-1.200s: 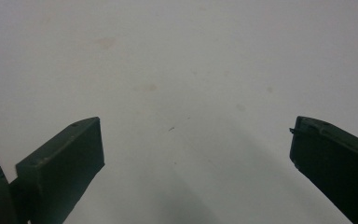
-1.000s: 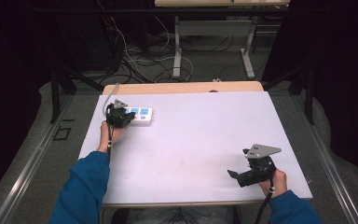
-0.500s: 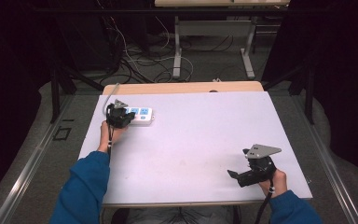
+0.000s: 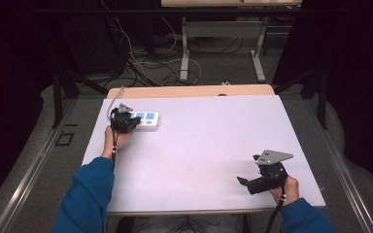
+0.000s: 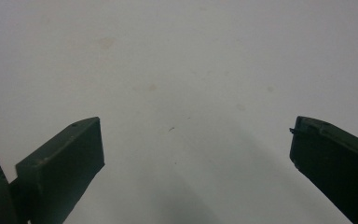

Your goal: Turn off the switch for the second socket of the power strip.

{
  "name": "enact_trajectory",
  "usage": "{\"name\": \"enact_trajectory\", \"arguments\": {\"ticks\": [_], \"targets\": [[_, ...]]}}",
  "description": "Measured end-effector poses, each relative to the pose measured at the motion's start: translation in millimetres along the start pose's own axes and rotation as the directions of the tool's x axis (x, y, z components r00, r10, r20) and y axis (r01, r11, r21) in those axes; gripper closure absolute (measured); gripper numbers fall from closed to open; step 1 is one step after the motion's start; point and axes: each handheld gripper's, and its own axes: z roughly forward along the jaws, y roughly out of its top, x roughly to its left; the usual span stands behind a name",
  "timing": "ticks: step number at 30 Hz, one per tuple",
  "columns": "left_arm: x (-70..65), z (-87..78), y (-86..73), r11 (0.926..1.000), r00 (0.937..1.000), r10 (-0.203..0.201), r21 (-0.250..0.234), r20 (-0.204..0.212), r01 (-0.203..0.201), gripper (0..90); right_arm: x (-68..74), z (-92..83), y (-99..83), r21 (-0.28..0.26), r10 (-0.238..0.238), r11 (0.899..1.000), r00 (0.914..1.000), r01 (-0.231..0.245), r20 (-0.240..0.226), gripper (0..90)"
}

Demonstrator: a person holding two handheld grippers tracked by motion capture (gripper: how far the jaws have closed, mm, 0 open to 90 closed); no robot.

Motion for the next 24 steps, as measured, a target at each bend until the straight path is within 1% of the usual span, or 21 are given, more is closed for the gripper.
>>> {"name": "enact_trajectory", "arguments": {"ticks": [2, 3, 10, 11, 13, 14, 16, 20, 21, 24], "targets": [[0.1, 0.2, -0.2, 1.0000, 1.0000, -0.001, -0.003, 0.001, 0.001, 90.0, -0.2, -0.3, 0.1, 0.005, -0.004, 1.000, 1.0000, 0.004, 0.001, 2.3], [0.0, 0.0, -0.1, 1.0000, 1.0000, 0.000, 0.000, 0.000, 0.000, 90.0, -0.5, 0.1, 0.1, -0.002, -0.007, 1.000, 1.0000, 0.007, 0.001, 2.3], [-0.3, 0.1, -0.1, 1.0000, 1.0000, -0.001, -0.001, -0.002, 0.001, 90.0, -0.1, -0.1, 0.0, -0.001, -0.004, 1.000, 1.0000, 0.004, 0.002, 2.3], [-0.1, -0.2, 0.0, 1.0000, 1.0000, 0.004, 0.003, -0.003, -0.004, 90.0, 0.0, -0.2, 0.0, -0.001, -0.004, 1.000, 1.0000, 0.004, 0.003, 2.3], [-0.5, 0.1, -0.1, 1.0000, 1.0000, -0.002, -0.002, -0.003, 0.002, 90.0, -0.2, 0.0, 0.1, -0.001, -0.005, 1.000, 1.0000, 0.005, 0.001, 2.4], [-0.2, -0.2, -0.1, 1.0000, 1.0000, 0.004, 0.003, -0.004, -0.004, 90.0, -0.4, 0.1, 0.1, -0.001, -0.007, 1.000, 1.0000, 0.007, 0.001, 2.3], [-0.6, -0.3, 0.0, 1.0000, 1.0000, 0.003, 0.004, -0.007, -0.003, 90.0, 0.1, -0.2, 0.1, 0.000, -0.003, 1.000, 1.0000, 0.003, 0.003, 2.4], [-0.9, -0.2, 0.0, 1.0000, 1.0000, 0.000, 0.003, -0.009, 0.000, 90.0, -0.3, 0.1, 0.1, -0.001, -0.008, 1.000, 1.0000, 0.008, 0.001, 2.3], [-0.8, -0.2, 0.0, 1.0000, 1.0000, 0.002, 0.003, -0.009, -0.002, 90.0, 0.2, -0.2, 0.1, 0.000, -0.002, 1.000, 1.0000, 0.002, 0.004, 2.4], [-0.8, -0.2, 0.0, 1.0000, 1.0000, 0.002, 0.004, -0.009, -0.001, 90.0, -0.2, 0.2, 0.1, -0.001, -0.008, 1.000, 1.0000, 0.008, 0.001, 2.3]]}}
